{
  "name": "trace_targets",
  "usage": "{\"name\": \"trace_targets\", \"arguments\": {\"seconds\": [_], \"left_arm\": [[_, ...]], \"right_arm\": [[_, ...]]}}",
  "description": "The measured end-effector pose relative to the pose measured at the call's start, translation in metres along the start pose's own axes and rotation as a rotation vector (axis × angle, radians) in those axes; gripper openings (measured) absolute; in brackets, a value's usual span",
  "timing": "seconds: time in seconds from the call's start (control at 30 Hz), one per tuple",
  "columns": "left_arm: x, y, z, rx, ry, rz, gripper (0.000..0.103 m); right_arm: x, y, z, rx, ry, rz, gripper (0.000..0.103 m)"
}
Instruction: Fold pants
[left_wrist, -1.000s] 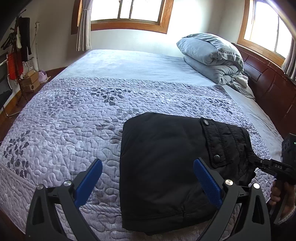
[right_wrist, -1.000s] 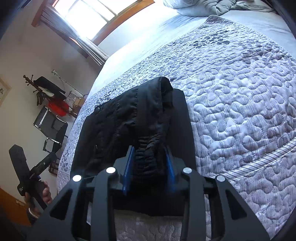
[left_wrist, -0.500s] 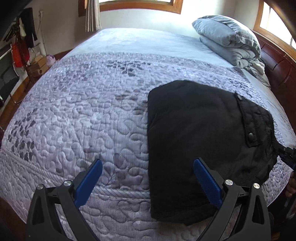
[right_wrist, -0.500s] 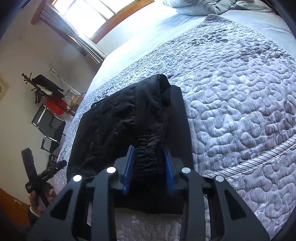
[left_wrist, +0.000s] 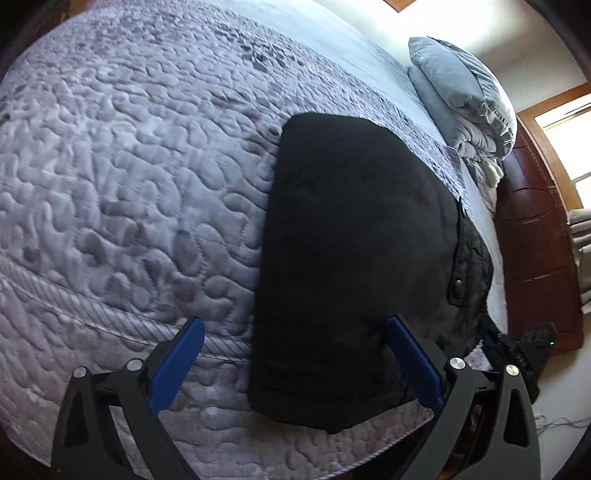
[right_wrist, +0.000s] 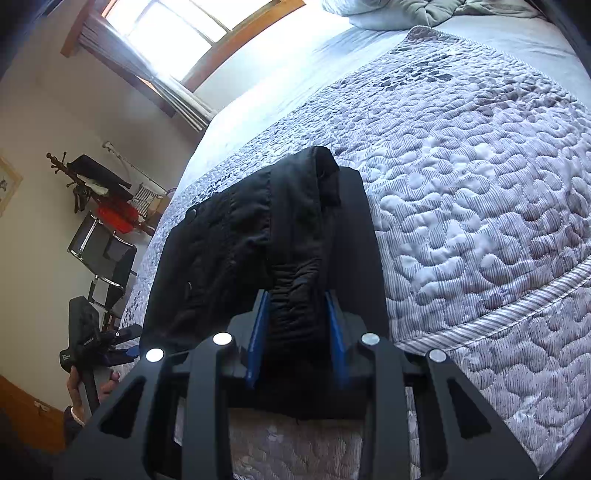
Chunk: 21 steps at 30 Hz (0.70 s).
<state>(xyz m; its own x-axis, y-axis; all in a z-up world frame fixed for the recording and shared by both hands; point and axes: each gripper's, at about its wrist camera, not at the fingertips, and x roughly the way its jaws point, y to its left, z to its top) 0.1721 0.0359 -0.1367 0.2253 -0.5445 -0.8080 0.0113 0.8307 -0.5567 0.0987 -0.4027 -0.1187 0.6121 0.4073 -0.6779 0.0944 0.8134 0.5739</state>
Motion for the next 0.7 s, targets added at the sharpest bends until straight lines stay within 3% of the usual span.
{"name": "trace_targets", "arguments": {"seconds": [0.17,0.37,0.6,0.7], "left_arm": [[0.025,0.013,0.01,-0.127,0.116,-0.111,0.099],[0.036,0.017,0.012,-0.188,0.153,-0.196,0.099],[0.053,0.004,0.017,-0.131,0.217,-0.172,0.099],[0.067,-0.001,0.023,-0.15,0.256,-0.172,0.1]], "right_arm": [[0.001,0.0,0.0,-0.002,0.005,0.003,0.03],[0.003,-0.002,0.001,0.002,0.011,0.012,0.03],[0.004,-0.003,0.001,0.004,0.013,0.024,0.032],[0.004,-0.003,0.002,0.011,0.016,0.027,0.033]]}}
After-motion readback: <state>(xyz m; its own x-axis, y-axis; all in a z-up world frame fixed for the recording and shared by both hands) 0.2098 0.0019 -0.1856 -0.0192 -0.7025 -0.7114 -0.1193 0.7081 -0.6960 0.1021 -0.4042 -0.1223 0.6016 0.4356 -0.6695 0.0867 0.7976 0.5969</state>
